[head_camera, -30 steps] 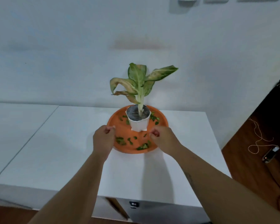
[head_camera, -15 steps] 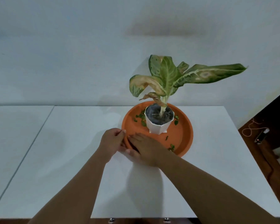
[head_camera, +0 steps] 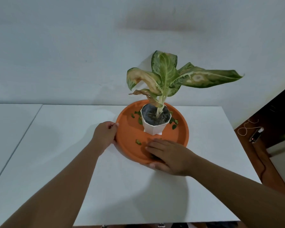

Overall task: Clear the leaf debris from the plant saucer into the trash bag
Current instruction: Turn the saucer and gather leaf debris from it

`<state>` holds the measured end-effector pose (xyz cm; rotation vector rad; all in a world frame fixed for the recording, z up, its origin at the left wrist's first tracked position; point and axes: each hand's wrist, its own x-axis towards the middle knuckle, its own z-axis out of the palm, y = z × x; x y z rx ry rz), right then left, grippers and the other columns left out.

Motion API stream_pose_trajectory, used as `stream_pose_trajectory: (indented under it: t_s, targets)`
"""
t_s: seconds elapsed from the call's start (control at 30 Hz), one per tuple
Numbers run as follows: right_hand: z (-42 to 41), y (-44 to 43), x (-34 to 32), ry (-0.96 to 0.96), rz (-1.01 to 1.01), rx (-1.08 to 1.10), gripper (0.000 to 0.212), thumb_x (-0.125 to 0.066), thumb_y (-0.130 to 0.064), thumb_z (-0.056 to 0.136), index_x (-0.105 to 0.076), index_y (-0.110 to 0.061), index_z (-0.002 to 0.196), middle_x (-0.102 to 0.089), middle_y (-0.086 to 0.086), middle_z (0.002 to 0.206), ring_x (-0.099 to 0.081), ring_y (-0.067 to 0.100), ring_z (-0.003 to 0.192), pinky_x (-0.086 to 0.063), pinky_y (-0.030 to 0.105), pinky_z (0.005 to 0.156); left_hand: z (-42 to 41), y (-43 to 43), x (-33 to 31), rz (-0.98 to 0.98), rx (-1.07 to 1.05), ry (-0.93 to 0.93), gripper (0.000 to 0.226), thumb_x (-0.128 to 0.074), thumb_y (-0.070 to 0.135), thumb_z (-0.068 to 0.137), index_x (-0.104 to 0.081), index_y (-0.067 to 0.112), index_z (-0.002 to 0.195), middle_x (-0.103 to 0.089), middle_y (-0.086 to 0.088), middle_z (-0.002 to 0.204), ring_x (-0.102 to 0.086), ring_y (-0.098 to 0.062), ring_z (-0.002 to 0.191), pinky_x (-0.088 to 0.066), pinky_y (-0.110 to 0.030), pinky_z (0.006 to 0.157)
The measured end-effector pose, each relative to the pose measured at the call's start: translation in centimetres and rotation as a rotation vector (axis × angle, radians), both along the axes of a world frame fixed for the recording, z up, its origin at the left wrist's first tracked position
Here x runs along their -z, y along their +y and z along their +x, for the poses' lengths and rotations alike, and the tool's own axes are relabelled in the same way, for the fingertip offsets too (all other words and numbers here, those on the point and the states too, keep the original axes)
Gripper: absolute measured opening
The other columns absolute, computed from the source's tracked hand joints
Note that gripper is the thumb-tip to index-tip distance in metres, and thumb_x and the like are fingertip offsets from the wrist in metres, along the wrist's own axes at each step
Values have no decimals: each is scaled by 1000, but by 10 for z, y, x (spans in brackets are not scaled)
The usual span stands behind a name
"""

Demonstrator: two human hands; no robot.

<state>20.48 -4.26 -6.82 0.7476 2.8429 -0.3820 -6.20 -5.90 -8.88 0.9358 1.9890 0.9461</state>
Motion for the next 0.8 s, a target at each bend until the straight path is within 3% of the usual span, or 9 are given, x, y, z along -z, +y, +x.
stream_pose_trajectory:
  t_s: [0.1, 0.2, 0.47, 0.53, 0.6, 0.7, 0.8]
  targets:
    - [-30, 5, 8, 51, -48, 51, 71, -23, -67, 93, -23, -26, 151, -19, -5, 161, -9, 15, 149, -14, 39, 119, 16, -10, 4, -14, -137, -15, 35, -46, 40, 98, -66, 11, 93, -70, -9, 86, -69, -29, 79, -61, -45, 77]
    - [-54, 4, 19, 62, -90, 62, 70, -23, -67, 93, -27, -26, 150, -20, -4, 161, -8, 19, 150, -8, 42, 119, 29, -21, 6, -22, -252, -69, 27, -46, 33, 99, -62, 11, 106, -70, -9, 94, -71, -26, 74, -62, -37, 67]
    - [3, 11, 12, 40, -103, -37, 69, -25, -64, 93, -31, -25, 149, -25, -8, 159, -13, 10, 149, -5, 25, 116, 33, -17, 3, -19, -163, 121, 21, -47, 28, 101, -58, 10, 102, -65, -7, 84, -68, -27, 61, -53, -29, 52]
    - [20, 12, 12, 20, -94, -52, 69, -22, -64, 92, -32, -26, 149, -26, -8, 159, -14, 8, 148, -1, 21, 116, 28, -10, -1, -17, -133, 144, 21, -49, 27, 100, -61, 9, 100, -65, -6, 82, -67, -27, 58, -56, -33, 56]
    - [23, 14, 10, 35, -117, -33, 71, -21, -66, 91, -35, -26, 148, -30, -8, 157, -16, 8, 148, -3, 22, 118, 21, -1, -3, -7, -104, 190, 23, -51, 27, 98, -64, 9, 103, -67, -8, 87, -66, -28, 63, -59, -39, 69]
    - [18, 20, 10, 129, -123, 98, 68, -30, -67, 91, -37, -29, 146, -34, -8, 155, -21, 11, 146, -15, 33, 121, 19, 7, -5, -26, -97, 231, 26, -50, 28, 97, -67, 12, 110, -68, -7, 99, -64, -26, 86, -54, -39, 86]
    - [10, 25, 11, 136, -88, 239, 65, -30, -65, 92, -39, -27, 144, -36, -7, 153, -25, 15, 142, -25, 39, 117, 23, -2, -1, -17, -150, 170, 29, -51, 32, 97, -66, 13, 112, -68, -8, 102, -67, -29, 85, -57, -43, 85]
